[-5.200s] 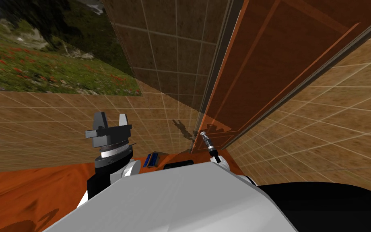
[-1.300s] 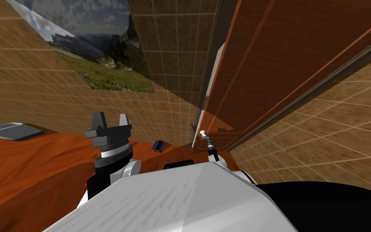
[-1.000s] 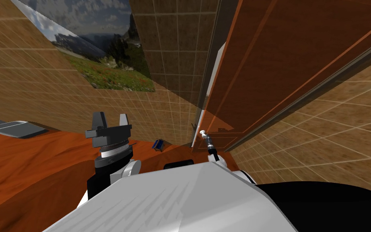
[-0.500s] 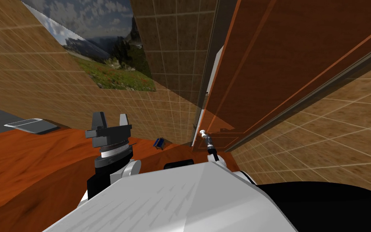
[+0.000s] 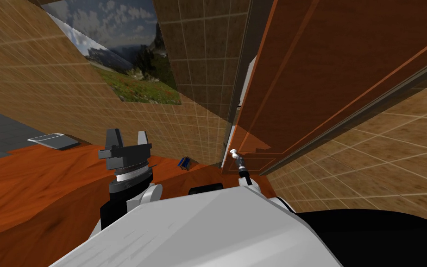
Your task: Pull the door open
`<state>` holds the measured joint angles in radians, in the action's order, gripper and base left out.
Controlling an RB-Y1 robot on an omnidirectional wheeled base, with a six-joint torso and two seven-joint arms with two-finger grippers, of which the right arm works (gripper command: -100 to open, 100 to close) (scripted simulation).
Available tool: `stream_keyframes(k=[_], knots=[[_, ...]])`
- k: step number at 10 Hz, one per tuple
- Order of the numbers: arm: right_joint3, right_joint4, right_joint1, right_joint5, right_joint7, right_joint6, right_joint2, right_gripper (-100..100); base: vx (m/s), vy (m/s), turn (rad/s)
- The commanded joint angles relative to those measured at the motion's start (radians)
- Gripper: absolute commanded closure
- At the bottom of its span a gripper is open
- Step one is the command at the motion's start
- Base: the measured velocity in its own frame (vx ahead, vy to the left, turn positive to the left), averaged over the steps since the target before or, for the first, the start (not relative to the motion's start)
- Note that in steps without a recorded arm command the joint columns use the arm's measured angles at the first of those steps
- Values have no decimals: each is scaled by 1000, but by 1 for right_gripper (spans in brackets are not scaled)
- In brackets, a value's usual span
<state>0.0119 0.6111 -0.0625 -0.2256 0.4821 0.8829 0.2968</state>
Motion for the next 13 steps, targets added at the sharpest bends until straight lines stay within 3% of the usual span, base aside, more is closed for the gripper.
stream_keyframes(k=[1, 4, 7, 8, 9, 10, 13], knots=[[-20, -24, -29, -2, 34, 28, -15, 100, -29, -20, 23], [-38, -23, -33, -41, 117, 23, -14, 100, -45, -19, 65], [-38, -46, -33, -41, 117, 23, -14, 100, -19, -9, 13], [-46, -23, -34, -59, 158, 20, -14, 100, -33, -16, 39], [-46, -38, -34, -59, 158, 20, -14, 100, -38, -15, 56], [-46, -23, -34, -59, 158, 20, -14, 100, -15, 1, 11], [-63, -23, -37, -95, 239, 15, -13, 100, -35, -14, 52]])
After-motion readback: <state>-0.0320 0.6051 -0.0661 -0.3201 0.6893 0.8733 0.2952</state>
